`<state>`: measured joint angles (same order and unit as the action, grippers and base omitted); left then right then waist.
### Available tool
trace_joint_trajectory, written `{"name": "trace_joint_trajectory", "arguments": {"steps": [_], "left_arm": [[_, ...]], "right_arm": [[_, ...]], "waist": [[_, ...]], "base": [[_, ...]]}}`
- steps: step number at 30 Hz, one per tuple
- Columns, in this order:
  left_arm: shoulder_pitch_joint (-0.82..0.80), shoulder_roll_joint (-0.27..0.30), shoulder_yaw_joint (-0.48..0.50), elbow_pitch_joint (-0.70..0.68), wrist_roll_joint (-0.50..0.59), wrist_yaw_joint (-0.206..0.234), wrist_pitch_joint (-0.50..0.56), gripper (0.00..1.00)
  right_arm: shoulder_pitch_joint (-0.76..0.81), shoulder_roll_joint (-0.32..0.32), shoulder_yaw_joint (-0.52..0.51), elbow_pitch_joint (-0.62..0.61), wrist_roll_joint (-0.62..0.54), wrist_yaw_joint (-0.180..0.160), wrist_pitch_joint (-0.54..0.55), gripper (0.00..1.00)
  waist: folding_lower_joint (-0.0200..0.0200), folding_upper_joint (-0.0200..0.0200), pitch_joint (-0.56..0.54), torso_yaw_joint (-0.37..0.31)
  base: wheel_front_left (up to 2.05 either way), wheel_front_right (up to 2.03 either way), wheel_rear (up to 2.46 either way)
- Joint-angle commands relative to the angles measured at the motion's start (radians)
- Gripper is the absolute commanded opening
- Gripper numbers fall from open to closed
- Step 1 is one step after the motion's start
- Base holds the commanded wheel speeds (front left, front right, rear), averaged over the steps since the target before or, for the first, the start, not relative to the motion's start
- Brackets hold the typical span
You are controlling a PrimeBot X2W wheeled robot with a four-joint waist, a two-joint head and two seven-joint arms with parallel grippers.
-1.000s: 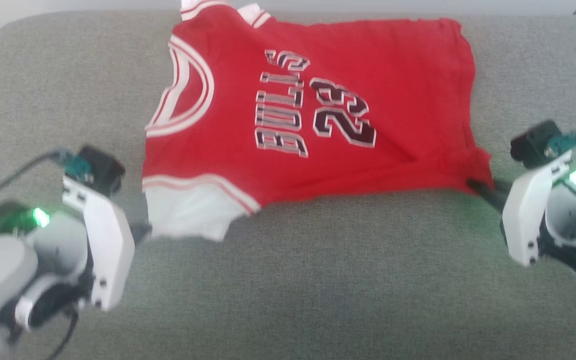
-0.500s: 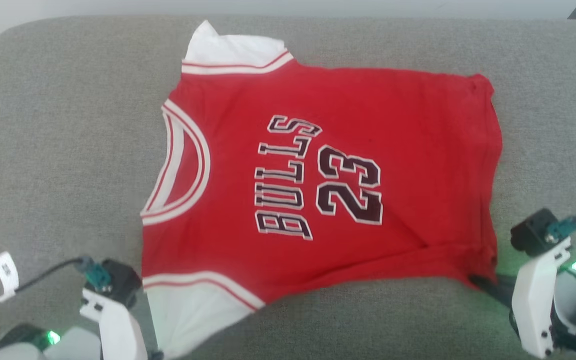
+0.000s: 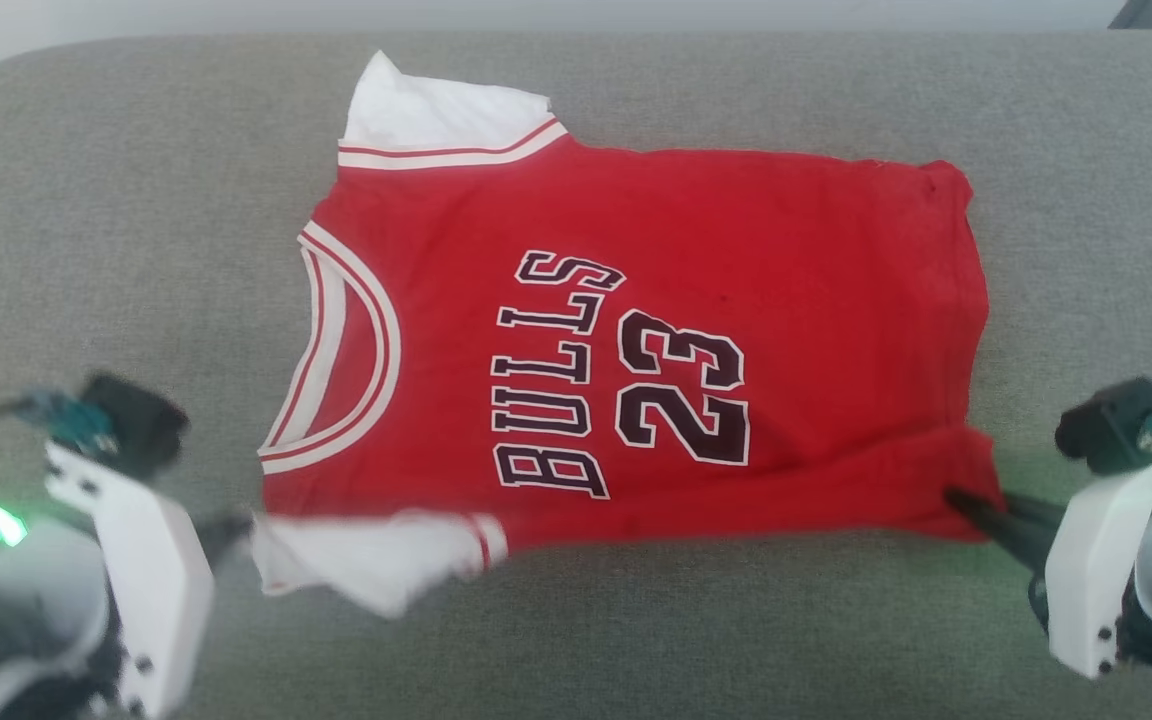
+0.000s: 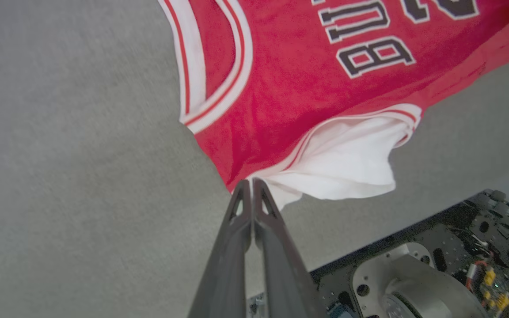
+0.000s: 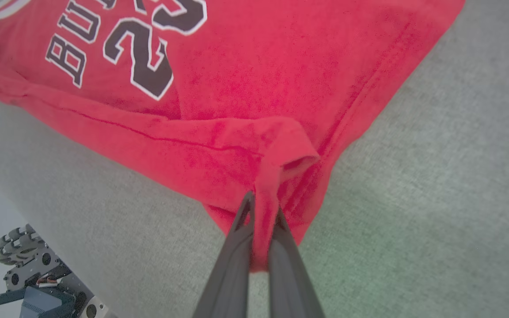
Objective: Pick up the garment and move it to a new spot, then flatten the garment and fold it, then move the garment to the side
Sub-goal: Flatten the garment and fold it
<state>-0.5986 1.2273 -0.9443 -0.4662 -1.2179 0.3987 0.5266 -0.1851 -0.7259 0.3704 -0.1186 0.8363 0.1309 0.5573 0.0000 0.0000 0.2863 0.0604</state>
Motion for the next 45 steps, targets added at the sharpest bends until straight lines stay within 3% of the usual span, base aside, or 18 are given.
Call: {"name": "trace_joint_trajectory", "arguments": {"steps": [1, 4, 8, 14, 20, 26, 32, 33, 34, 35, 36, 37, 38, 45], "left_arm": [[-0.047, 0.004, 0.021, 0.024, 0.028, -0.019, 0.004, 0.00], [-0.096, -0.002, 0.039, 0.057, 0.054, -0.048, 0.015, 0.00], [-0.204, -0.048, 0.055, 0.151, 0.115, -0.129, 0.040, 0.00], [-0.355, -0.180, 0.042, 0.346, 0.209, -0.261, 0.048, 0.00], [-0.444, -0.319, 0.006, 0.553, 0.243, -0.362, 0.048, 0.00], [-0.477, -0.417, -0.028, 0.742, 0.233, -0.431, 0.061, 0.00], [-0.479, -0.495, -0.039, 0.903, 0.184, -0.453, 0.102, 0.00], [-0.483, -0.505, -0.039, 0.921, 0.181, -0.454, 0.102, 0.06], [-0.484, -0.517, -0.030, 0.942, 0.167, -0.447, 0.097, 0.25], [-0.486, -0.529, -0.026, 0.956, 0.160, -0.442, 0.094, 0.41], [-0.491, -0.536, -0.022, 0.967, 0.157, -0.438, 0.089, 0.67], [-0.494, -0.543, -0.009, 0.977, 0.144, -0.433, 0.079, 1.00], [-0.494, -0.553, 0.000, 0.983, 0.129, -0.428, 0.077, 1.00], [-0.491, -0.538, 0.019, 0.939, 0.121, -0.394, 0.083, 1.00]], "right_arm": [[-0.028, 0.017, -0.018, -0.007, -0.022, 0.000, -0.005, 0.00], [-0.054, 0.036, -0.033, -0.006, -0.040, 0.000, -0.005, 0.00], [-0.124, 0.066, -0.041, 0.015, -0.076, 0.000, -0.011, 0.00], [-0.251, 0.116, -0.020, 0.112, -0.134, 0.000, -0.023, 0.00], [-0.344, 0.159, 0.022, 0.214, -0.166, 0.000, -0.040, 0.00], [-0.409, 0.196, 0.064, 0.310, -0.177, 0.000, -0.048, 0.00], [-0.450, 0.226, 0.108, 0.388, -0.163, 0.000, -0.042, 0.00], [-0.456, 0.229, 0.112, 0.398, -0.162, 0.000, -0.044, 0.00], [-0.461, 0.232, 0.118, 0.407, -0.161, 0.000, -0.045, 0.10], [-0.465, 0.233, 0.123, 0.414, -0.158, 0.000, -0.046, 0.36], [-0.467, 0.233, 0.126, 0.419, -0.154, 0.000, -0.044, 0.48], [-0.468, 0.234, 0.126, 0.423, -0.147, -0.001, -0.041, 0.89], [-0.469, 0.232, 0.125, 0.426, -0.146, 0.000, -0.037, 1.00], [-0.451, 0.215, 0.073, 0.403, -0.150, -0.001, -0.055, 1.00]], "waist": [[0.0000, 0.0000, 0.003, -0.008], [0.0000, 0.0000, 0.008, -0.015], [0.0000, 0.0000, 0.024, -0.028], [0.0000, 0.0000, 0.061, -0.045], [0.0000, 0.0000, 0.100, -0.056], [0.0000, 0.0000, 0.131, -0.066], [0.0000, 0.0000, 0.143, -0.071], [0.0000, 0.0000, 0.144, -0.070], [0.0000, 0.0000, 0.143, -0.070], [0.0000, 0.0000, 0.142, -0.069], [0.0000, 0.0000, 0.140, -0.068], [0.0000, 0.0000, 0.137, -0.067], [0.0000, 0.0000, 0.134, -0.065], [0.0000, 0.0000, 0.097, -0.044]], "base": [[0.00, 0.00, 0.00], [0.00, 0.00, 0.00], [0.00, 0.00, 0.00], [0.00, 0.00, 0.00], [0.00, 0.00, 0.00], [0.00, 0.00, 0.00], [0.00, 0.00, 0.00], [0.00, 0.00, 0.00], [0.00, 0.00, 0.00], [0.00, 0.00, 0.00], [0.00, 0.00, 0.00], [0.00, 0.00, 0.00], [0.00, 0.00, 0.00], [0.00, 0.00, 0.00]]}}
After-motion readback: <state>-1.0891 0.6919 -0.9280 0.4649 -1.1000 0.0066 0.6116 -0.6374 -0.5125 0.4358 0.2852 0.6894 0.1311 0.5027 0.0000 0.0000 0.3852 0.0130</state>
